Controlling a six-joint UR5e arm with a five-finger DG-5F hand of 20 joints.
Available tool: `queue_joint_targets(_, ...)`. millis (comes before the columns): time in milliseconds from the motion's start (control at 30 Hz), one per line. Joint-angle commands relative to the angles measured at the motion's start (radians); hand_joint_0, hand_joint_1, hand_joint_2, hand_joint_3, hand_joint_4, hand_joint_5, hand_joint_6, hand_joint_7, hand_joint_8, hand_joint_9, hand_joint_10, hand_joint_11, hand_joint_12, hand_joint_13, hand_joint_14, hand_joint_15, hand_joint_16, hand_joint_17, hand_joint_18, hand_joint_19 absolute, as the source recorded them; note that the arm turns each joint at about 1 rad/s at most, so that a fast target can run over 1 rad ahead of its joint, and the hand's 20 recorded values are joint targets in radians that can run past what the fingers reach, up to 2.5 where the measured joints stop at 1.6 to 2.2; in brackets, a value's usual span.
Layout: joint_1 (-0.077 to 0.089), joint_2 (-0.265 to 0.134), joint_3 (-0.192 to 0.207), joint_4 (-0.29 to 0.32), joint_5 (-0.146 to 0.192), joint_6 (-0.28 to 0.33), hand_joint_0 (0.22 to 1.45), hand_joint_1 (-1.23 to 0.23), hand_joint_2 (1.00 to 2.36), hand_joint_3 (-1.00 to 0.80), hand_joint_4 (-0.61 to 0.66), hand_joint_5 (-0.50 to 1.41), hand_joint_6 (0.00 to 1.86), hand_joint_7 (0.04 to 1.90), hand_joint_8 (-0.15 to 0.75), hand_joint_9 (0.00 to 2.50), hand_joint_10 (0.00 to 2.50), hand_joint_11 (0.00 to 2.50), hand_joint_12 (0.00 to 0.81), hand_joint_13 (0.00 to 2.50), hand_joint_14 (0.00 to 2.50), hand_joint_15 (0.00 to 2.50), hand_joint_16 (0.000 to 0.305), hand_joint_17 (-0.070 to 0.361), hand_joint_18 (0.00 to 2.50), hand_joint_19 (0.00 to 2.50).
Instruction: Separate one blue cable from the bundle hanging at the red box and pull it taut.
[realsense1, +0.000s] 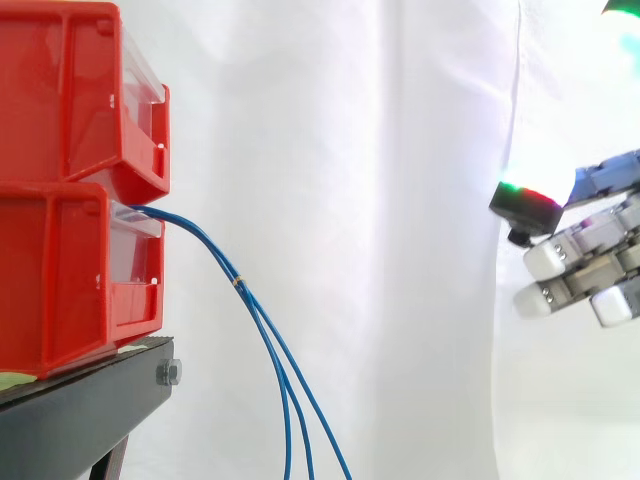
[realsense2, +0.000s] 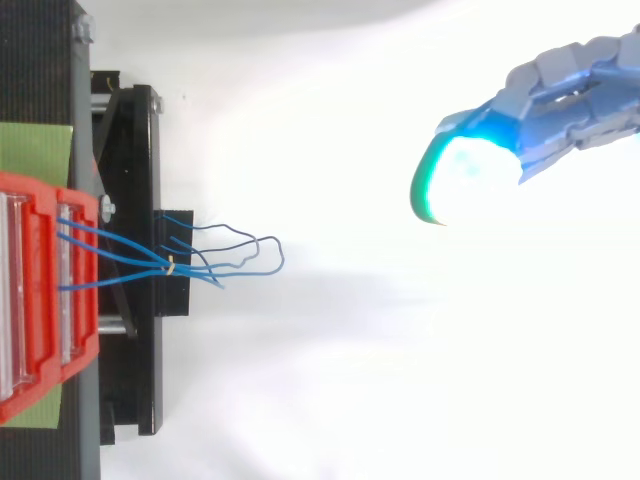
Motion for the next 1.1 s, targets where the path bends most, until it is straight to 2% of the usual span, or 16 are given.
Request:
queue_joint_targets(0, 0.001, -0.037, 0.000, 0.043, 0.004, 0.006, 0.50, -0.56, 1.00, -0.50, 0.25, -0.22, 0.50, 0.79, 0.326, 0.43, 0.00, 0.09, 0.304, 0.37, 0.00, 0.09, 0.040, 0.090, 0.50, 0.40)
queue_joint_targets(167, 0.002, -0.061, 0.005, 0.067, 0.014, 0.003, 0.50, -0.60, 1.00, -0.50, 0.26, -0.23, 0.50, 0.79, 0.324, 0.42, 0.00, 0.08, 0.274, 0.41, 0.00, 0.10, 0.033, 0.075, 0.59, 0.37)
queue_joint_targets(200, 0.004, -0.070, 0.006, 0.078, 0.025, 0.003, 0.51, -0.61, 1.00, -0.50, 0.26, -0.23, 0.50, 0.79, 0.323, 0.42, 0.00, 0.07, 0.269, 0.42, 0.00, 0.10, 0.032, 0.073, 0.61, 0.35)
queue_joint_targets(333, 0.007, -0.072, 0.006, 0.089, 0.039, -0.002, 0.51, -0.62, 1.00, -0.50, 0.26, -0.22, 0.50, 0.79, 0.322, 0.43, 0.00, 0.08, 0.265, 0.42, 0.00, 0.10, 0.032, 0.072, 0.62, 0.32)
queue_joint_targets(467, 0.014, -0.074, 0.006, 0.099, 0.079, -0.049, 0.51, -0.64, 1.00, -0.50, 0.27, -0.22, 0.50, 0.79, 0.322, 0.43, 0.00, 0.08, 0.265, 0.44, 0.00, 0.09, 0.032, 0.072, 0.64, 0.34)
queue_joint_targets(633, 0.019, -0.087, 0.008, 0.127, 0.114, -0.065, 0.51, -0.64, 1.00, -0.50, 0.27, -0.22, 0.50, 0.79, 0.322, 0.44, 0.00, 0.08, 0.262, 0.44, 0.00, 0.09, 0.032, 0.071, 0.65, 0.36)
queue_joint_targets(733, 0.019, -0.127, 0.028, 0.135, 0.125, -0.060, 0.51, -0.64, 1.00, -0.50, 0.27, -0.22, 0.50, 0.79, 0.321, 0.46, 0.00, 0.09, 0.260, 0.44, 0.00, 0.09, 0.032, 0.071, 0.65, 0.36)
queue_joint_targets(833, 0.019, -0.139, 0.046, 0.135, 0.125, -0.062, 0.51, -0.64, 1.00, -0.50, 0.26, -0.22, 0.50, 0.79, 0.322, 0.47, 0.00, 0.10, 0.260, 0.44, 0.00, 0.08, 0.032, 0.071, 0.64, 0.36)
queue_joint_targets(867, 0.019, -0.166, 0.065, 0.135, 0.125, -0.060, 0.51, -0.64, 1.00, -0.50, 0.26, -0.22, 0.50, 0.79, 0.321, 0.47, 0.00, 0.10, 0.259, 0.44, 0.00, 0.08, 0.032, 0.071, 0.64, 0.35)
queue_joint_targets(1067, 0.020, -0.222, 0.112, 0.147, 0.126, -0.060, 0.51, -0.65, 1.00, -0.50, 0.27, -0.22, 0.50, 0.79, 0.320, 0.47, 0.00, 0.09, 0.259, 0.43, 0.00, 0.08, 0.031, 0.071, 0.63, 0.36)
